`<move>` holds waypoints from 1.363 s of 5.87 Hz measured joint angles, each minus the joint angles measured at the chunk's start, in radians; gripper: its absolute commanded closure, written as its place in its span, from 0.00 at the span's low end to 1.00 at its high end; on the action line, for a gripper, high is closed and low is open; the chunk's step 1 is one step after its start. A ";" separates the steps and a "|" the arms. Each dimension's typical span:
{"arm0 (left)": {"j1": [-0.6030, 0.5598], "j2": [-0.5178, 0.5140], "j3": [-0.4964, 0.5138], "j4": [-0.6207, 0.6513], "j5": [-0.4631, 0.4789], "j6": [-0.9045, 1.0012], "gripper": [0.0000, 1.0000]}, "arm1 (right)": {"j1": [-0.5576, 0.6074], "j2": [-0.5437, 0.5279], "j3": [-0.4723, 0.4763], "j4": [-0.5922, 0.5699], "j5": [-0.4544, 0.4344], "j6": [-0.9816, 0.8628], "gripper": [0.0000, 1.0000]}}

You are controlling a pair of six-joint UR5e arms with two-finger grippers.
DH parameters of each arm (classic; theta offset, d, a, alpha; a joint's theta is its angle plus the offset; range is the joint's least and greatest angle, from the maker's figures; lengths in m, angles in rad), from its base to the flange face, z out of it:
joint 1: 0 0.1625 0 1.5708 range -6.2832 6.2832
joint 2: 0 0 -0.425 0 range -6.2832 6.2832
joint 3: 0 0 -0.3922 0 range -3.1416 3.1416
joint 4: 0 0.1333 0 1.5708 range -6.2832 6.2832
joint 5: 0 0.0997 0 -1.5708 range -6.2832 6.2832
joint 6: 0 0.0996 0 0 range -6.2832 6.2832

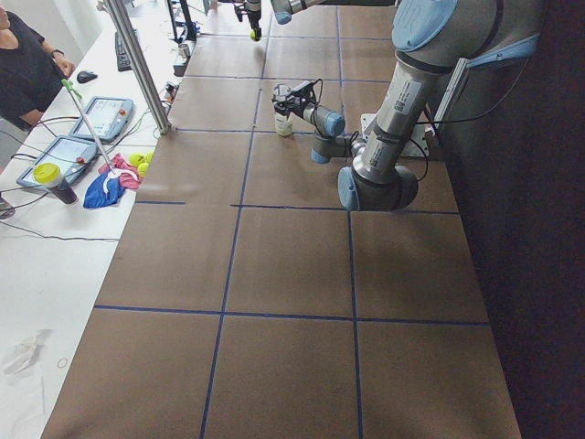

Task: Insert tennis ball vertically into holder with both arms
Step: 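Carry the second ball with the right gripper over the can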

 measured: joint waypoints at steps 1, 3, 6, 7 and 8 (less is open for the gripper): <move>0.000 0.000 0.000 0.000 0.000 0.001 0.14 | 0.013 0.008 0.090 -0.040 0.026 0.015 0.99; 0.001 0.000 0.000 0.001 0.000 0.001 0.14 | 0.003 0.013 0.366 -0.156 0.196 0.204 0.98; 0.000 0.000 -0.001 0.001 0.000 0.001 0.14 | -0.219 0.170 0.620 -0.192 0.321 0.891 0.97; 0.000 0.001 -0.001 0.001 0.000 0.001 0.14 | -0.280 0.245 0.644 -0.190 0.320 1.074 0.97; 0.001 0.000 0.000 0.002 0.000 0.001 0.14 | -0.329 0.311 0.658 -0.190 0.301 1.220 0.97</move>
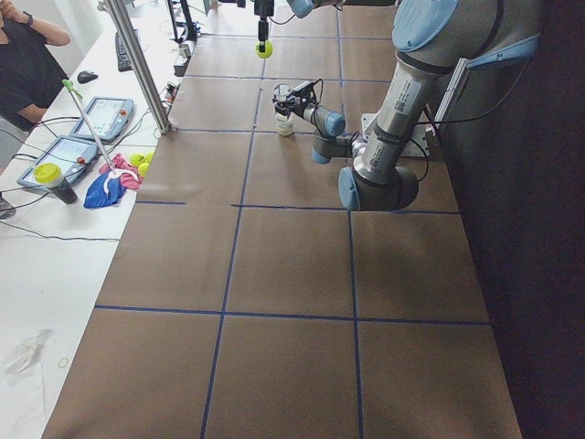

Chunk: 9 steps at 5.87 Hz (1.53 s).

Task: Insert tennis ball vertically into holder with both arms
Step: 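Carry the second ball with the right gripper over the can, then drop the second ball into the can and raise the right gripper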

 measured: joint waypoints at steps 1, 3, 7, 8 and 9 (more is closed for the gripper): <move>0.000 -0.001 0.000 0.001 0.001 0.000 0.14 | -0.072 0.051 0.007 -0.001 -0.082 0.102 0.96; 0.000 -0.001 0.000 0.001 0.000 0.001 0.14 | -0.191 0.080 0.011 -0.004 -0.238 0.173 0.85; 0.000 -0.002 0.000 0.002 0.001 0.000 0.14 | -0.230 0.001 0.076 -0.007 -0.267 0.183 0.19; 0.000 -0.003 0.000 0.002 0.001 0.000 0.14 | -0.232 0.002 0.075 -0.009 -0.272 0.185 0.19; 0.000 -0.005 0.000 0.003 0.001 0.001 0.14 | -0.232 0.005 0.073 -0.010 -0.277 0.185 0.15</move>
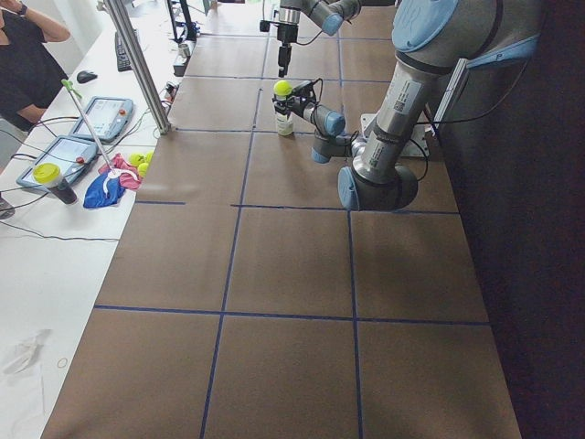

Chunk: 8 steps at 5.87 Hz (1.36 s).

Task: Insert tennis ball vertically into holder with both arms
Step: 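Drop the second ball into the can and raise the right gripper, then set the can upright on the table and open the left gripper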

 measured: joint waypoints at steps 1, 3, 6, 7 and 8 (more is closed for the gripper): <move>0.000 0.000 0.000 0.000 0.000 0.000 0.12 | 0.000 0.003 -0.001 0.000 -0.003 0.000 0.03; 0.000 0.001 -0.005 -0.001 0.000 0.000 0.01 | 0.015 -0.002 0.005 -0.002 -0.002 -0.001 0.01; -0.002 0.004 -0.058 -0.001 -0.001 0.001 0.00 | 0.205 -0.053 0.008 -0.003 0.124 -0.033 0.01; -0.008 0.005 -0.092 0.001 -0.002 0.002 0.00 | 0.304 -0.107 0.008 -0.002 0.204 -0.102 0.01; -0.016 0.006 -0.124 0.006 -0.002 0.002 0.00 | 0.377 -0.163 0.008 0.000 0.244 -0.194 0.01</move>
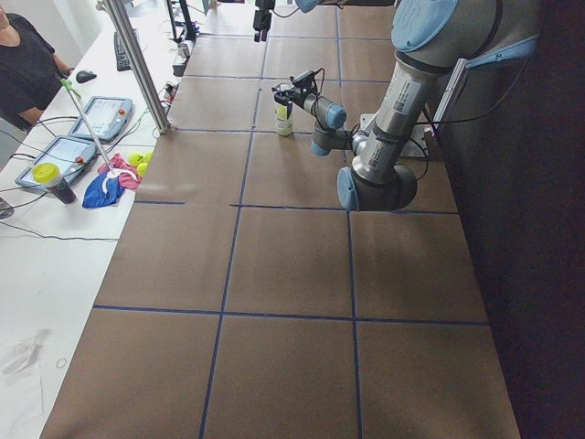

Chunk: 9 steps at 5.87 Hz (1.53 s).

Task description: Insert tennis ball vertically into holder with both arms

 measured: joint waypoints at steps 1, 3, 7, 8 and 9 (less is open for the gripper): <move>-0.014 0.001 -0.024 0.006 0.000 0.000 0.00 | 0.045 -0.058 -0.001 0.003 0.011 -0.084 0.01; -0.073 0.060 -0.091 0.031 -0.003 -0.011 0.01 | 0.126 -0.179 -0.002 0.008 0.010 -0.259 0.01; -0.263 0.336 -0.105 0.140 -0.046 -0.225 0.00 | 0.278 -0.325 -0.006 0.009 0.026 -0.558 0.01; -0.329 0.412 -0.097 0.189 -0.120 -0.273 0.00 | 0.321 -0.373 -0.006 0.008 0.028 -0.661 0.01; -0.433 0.451 -0.091 0.281 -0.262 -0.308 0.00 | 0.349 -0.410 -0.007 0.007 0.029 -0.736 0.01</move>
